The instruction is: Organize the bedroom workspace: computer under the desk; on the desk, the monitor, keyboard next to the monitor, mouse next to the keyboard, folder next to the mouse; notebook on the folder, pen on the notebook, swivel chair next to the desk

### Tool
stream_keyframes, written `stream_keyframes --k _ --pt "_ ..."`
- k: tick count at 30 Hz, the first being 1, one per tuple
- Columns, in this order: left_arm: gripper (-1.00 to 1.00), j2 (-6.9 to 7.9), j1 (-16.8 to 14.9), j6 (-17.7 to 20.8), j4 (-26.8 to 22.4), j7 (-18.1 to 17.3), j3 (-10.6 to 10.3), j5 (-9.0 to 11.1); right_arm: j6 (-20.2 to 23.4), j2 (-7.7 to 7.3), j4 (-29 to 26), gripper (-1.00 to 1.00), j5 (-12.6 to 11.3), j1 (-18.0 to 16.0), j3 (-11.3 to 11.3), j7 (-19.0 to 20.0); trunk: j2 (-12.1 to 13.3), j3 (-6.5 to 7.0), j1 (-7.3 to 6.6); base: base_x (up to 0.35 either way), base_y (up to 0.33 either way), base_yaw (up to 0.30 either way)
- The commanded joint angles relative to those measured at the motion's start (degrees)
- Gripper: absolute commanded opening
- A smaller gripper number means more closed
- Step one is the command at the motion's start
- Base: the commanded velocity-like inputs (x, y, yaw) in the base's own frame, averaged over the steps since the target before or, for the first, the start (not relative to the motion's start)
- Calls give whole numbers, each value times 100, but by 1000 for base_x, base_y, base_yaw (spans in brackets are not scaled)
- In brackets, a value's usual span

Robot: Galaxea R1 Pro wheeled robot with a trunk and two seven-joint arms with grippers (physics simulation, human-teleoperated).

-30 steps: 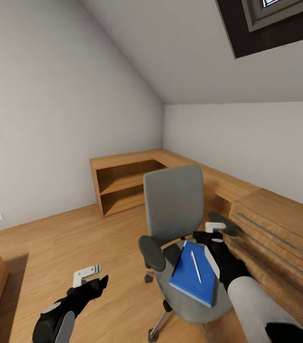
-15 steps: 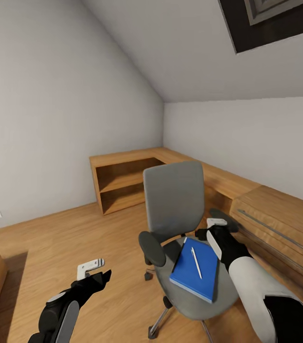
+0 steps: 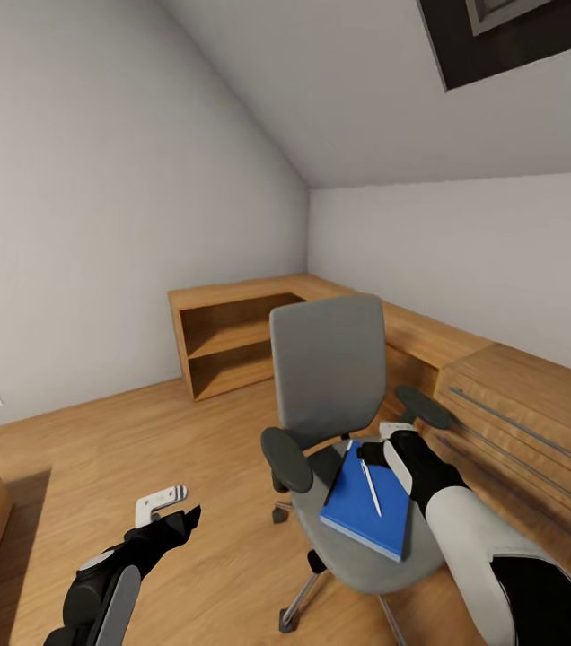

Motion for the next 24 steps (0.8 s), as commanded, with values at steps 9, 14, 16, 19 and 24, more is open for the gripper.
stream_keyframes --k 9,14,16,19,24 --pt "100 -3 -3 26 -4 43 1 62 9 -10 -6 100 -25 -1 -29 -15 -365 -168 198 0 0 0" --pt "100 -3 -3 26 1 43 0 62 2 -23 -13 100 -19 2 -35 -10 -566 -258 308 0 0 0" --pt "100 -3 -3 26 1 43 0 62 1 -24 -14 100 -19 2 -36 -9 -646 -294 351 0 0 0" --pt "100 -3 -5 26 1 43 0 62 1 -25 -14 100 -18 0 -37 -9 -767 -348 417 0 0 0" --pt "100 -3 -4 26 1 37 2 62 1 -25 -14 100 -18 3 -38 -7 -967 -437 527 0 0 0"
